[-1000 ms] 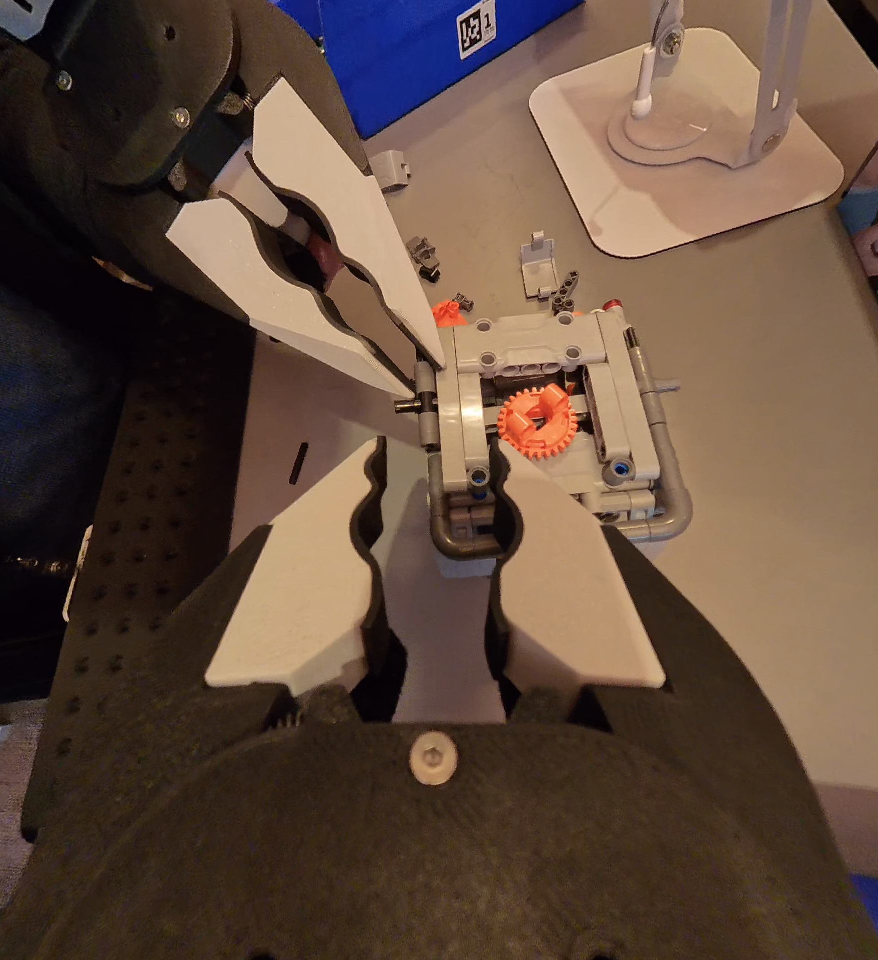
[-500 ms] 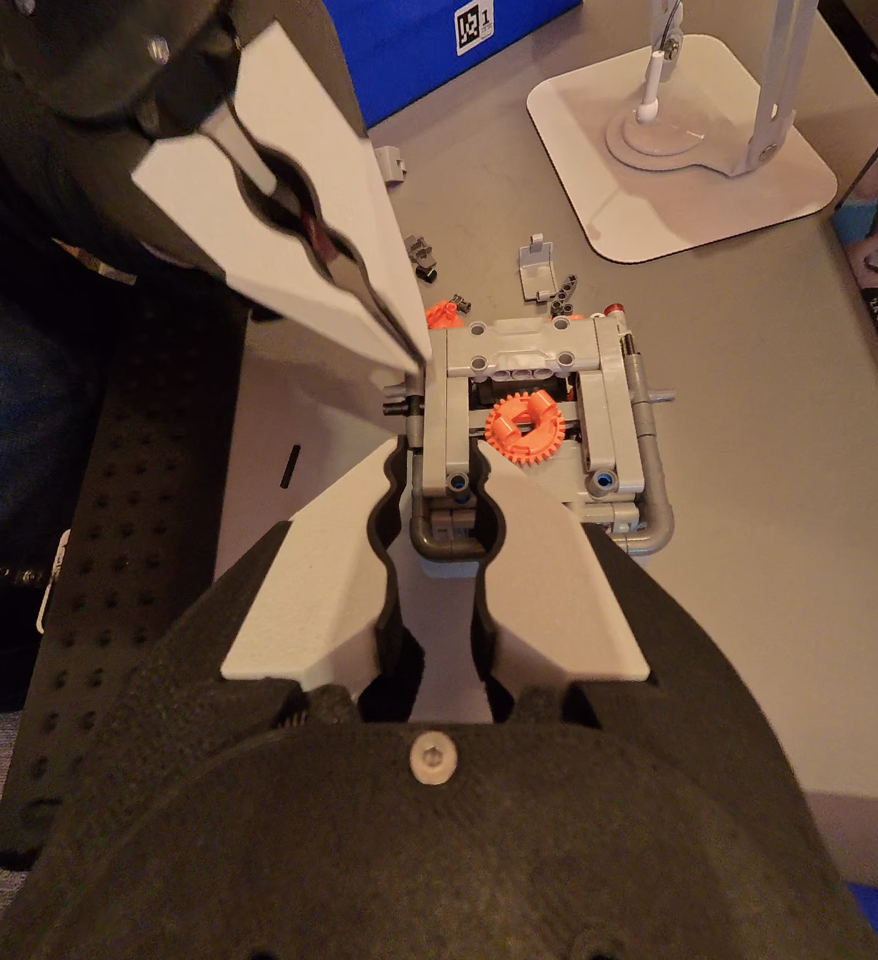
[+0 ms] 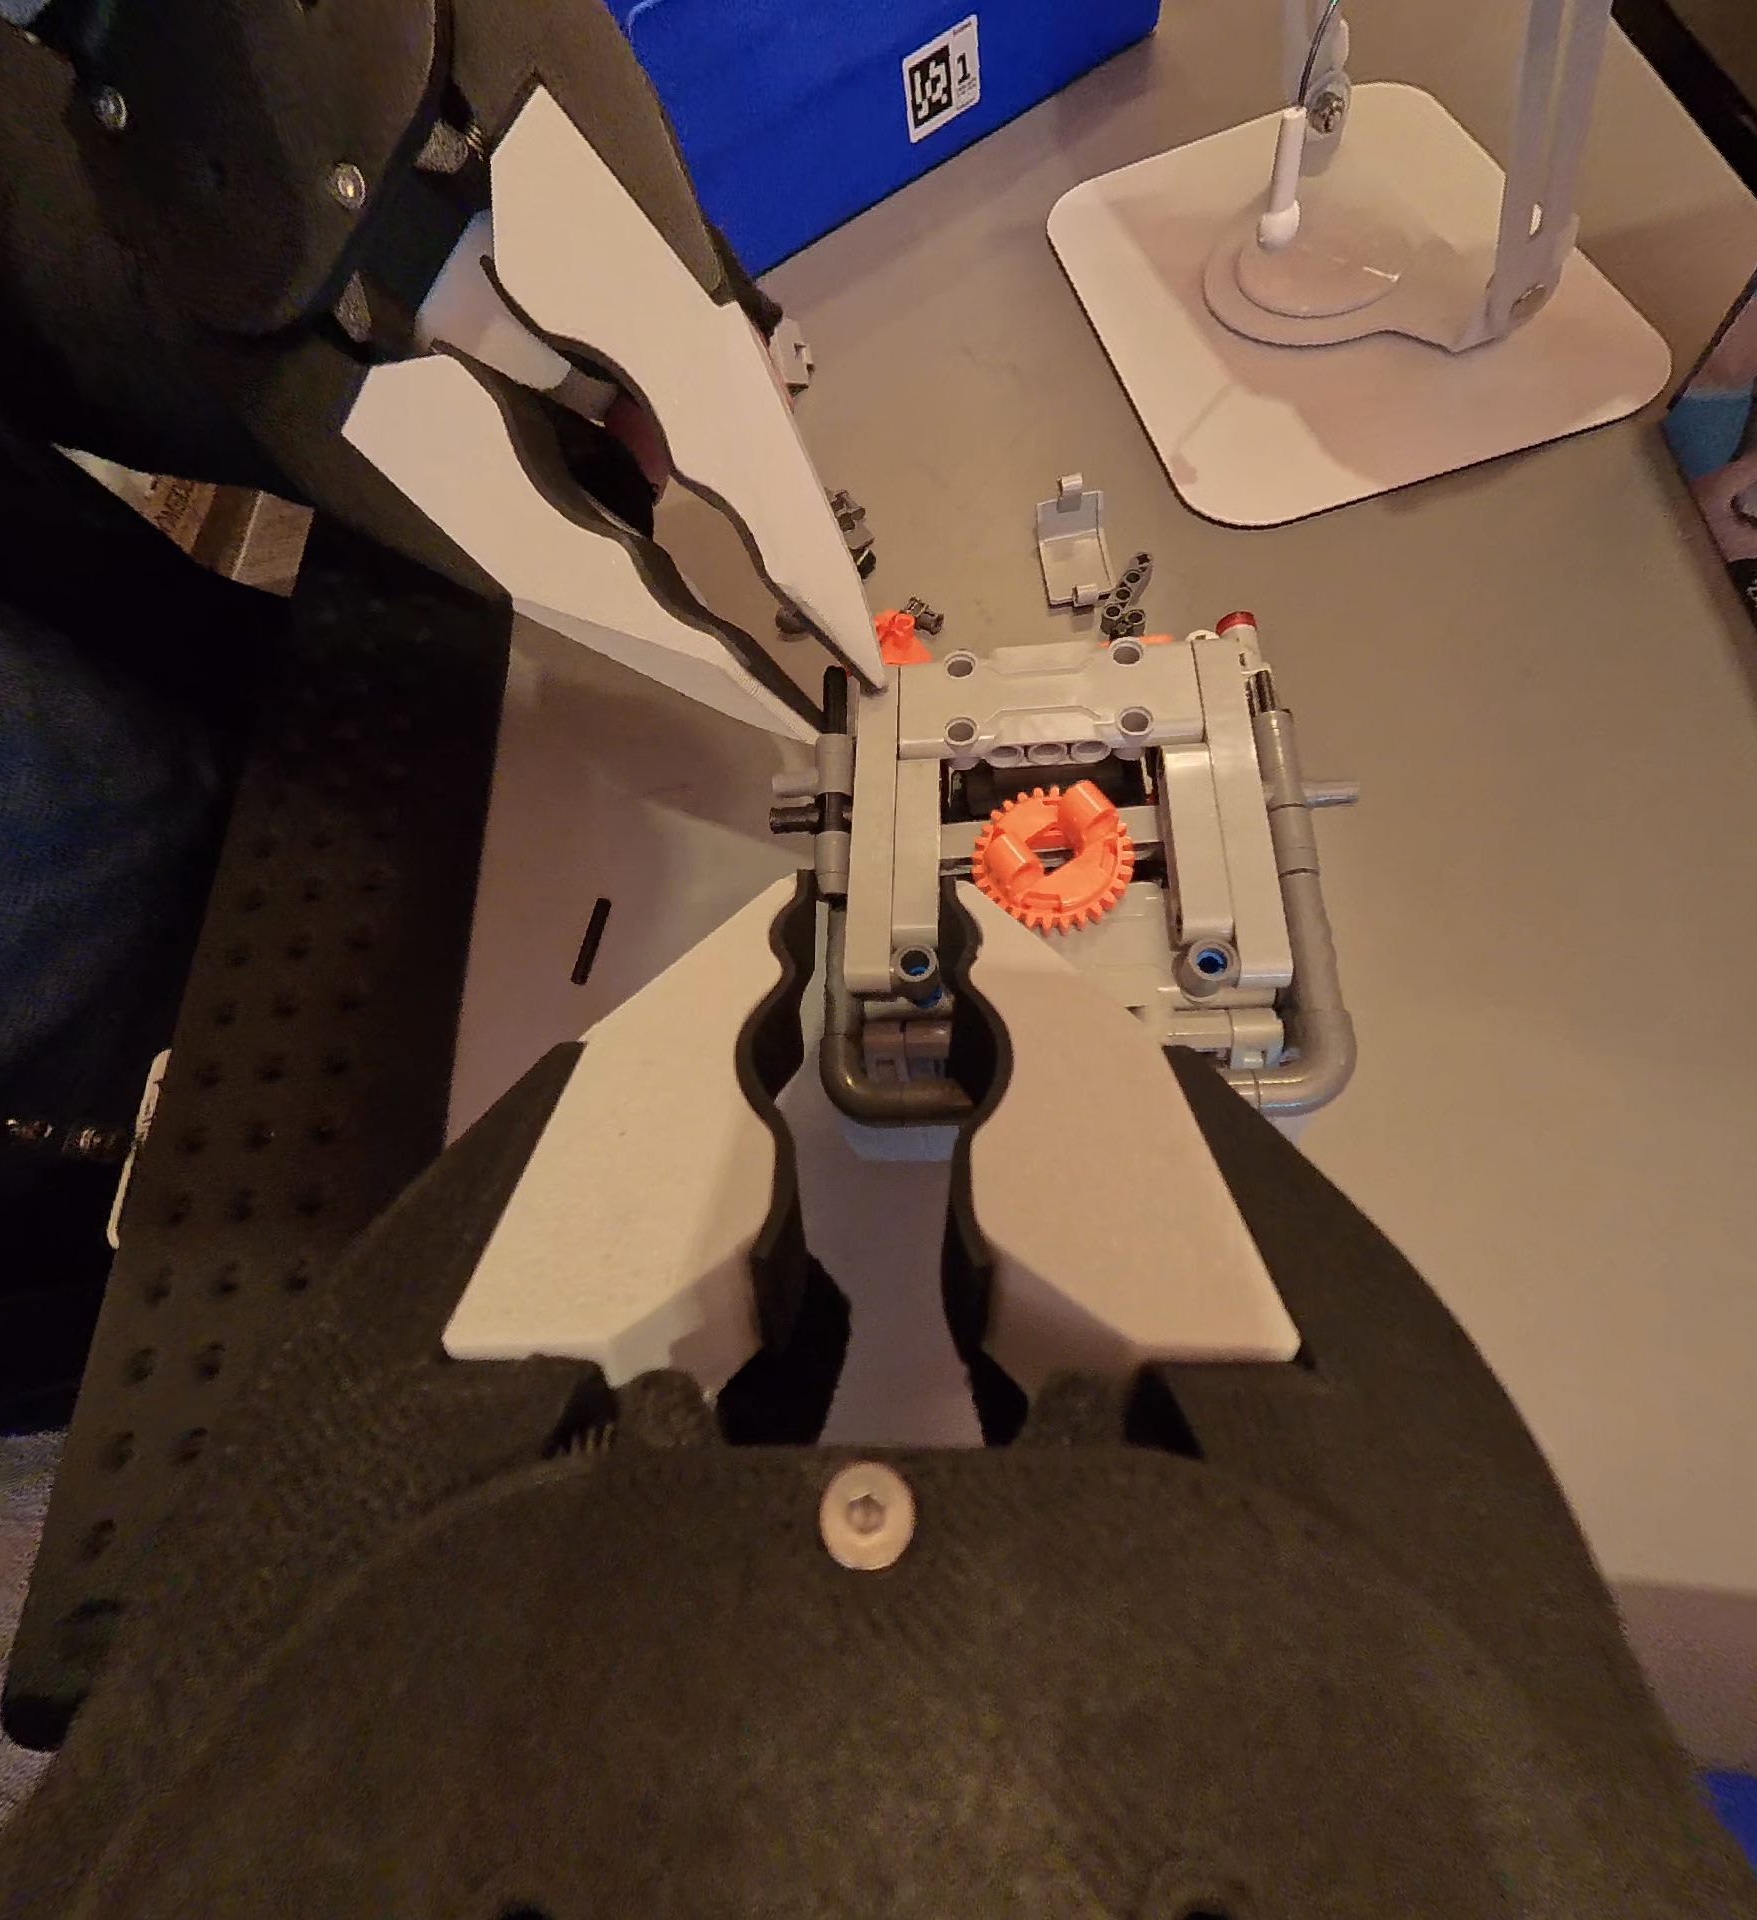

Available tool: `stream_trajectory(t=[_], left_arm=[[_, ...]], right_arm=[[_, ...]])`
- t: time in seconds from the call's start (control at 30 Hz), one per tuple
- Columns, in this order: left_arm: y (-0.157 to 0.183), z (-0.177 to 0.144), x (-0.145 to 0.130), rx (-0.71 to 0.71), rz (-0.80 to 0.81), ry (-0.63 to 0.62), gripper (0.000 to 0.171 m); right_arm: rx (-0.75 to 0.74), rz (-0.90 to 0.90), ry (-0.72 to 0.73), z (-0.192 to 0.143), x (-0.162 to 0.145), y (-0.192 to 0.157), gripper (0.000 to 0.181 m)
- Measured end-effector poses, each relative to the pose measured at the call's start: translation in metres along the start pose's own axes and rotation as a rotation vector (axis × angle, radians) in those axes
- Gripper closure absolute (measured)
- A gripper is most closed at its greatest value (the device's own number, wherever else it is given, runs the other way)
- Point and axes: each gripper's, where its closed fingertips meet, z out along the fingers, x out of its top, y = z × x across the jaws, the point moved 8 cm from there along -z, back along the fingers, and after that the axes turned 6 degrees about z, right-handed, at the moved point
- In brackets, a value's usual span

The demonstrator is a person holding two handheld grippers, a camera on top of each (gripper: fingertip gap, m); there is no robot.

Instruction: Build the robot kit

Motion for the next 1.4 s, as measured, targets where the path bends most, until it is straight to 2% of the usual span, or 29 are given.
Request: stream_trajectory(t=[0.23,0.43,0.73,0.93,1.03,1.13,1.4], left_arm=[[0.003,0.005,-0.001,0.052,-0.030,0.024,0.165],[0.005,0.008,0.000,0.083,-0.036,0.039,0.165],[0.005,0.011,0.003,0.097,-0.080,0.032,0.165],[-0.001,0.014,0.005,0.081,-0.139,0.037,0.166],[0.000,0.015,0.006,0.085,-0.144,0.040,0.165],[-0.001,0.016,0.006,0.079,-0.187,0.044,0.165],[0.001,0.021,0.006,0.084,-0.168,0.064,0.165]], right_arm=[[-0.019,-0.009,0.012,-0.001,-0.002,-0.001,0.156],[-0.079,-0.037,0.016,-0.002,-0.003,-0.002,0.160],[-0.128,-0.040,-0.016,-0.003,-0.001,-0.002,0.159],[-0.118,0.000,-0.004,-0.005,-0.001,0.001,0.152],[-0.143,0.013,-0.001,-0.006,-0.001,0.003,0.159],[-0.159,0.008,-0.004,-0.007,-0.001,0.003,0.159],[-0.130,0.021,-0.021,-0.011,-0.001,0.006,0.160]])
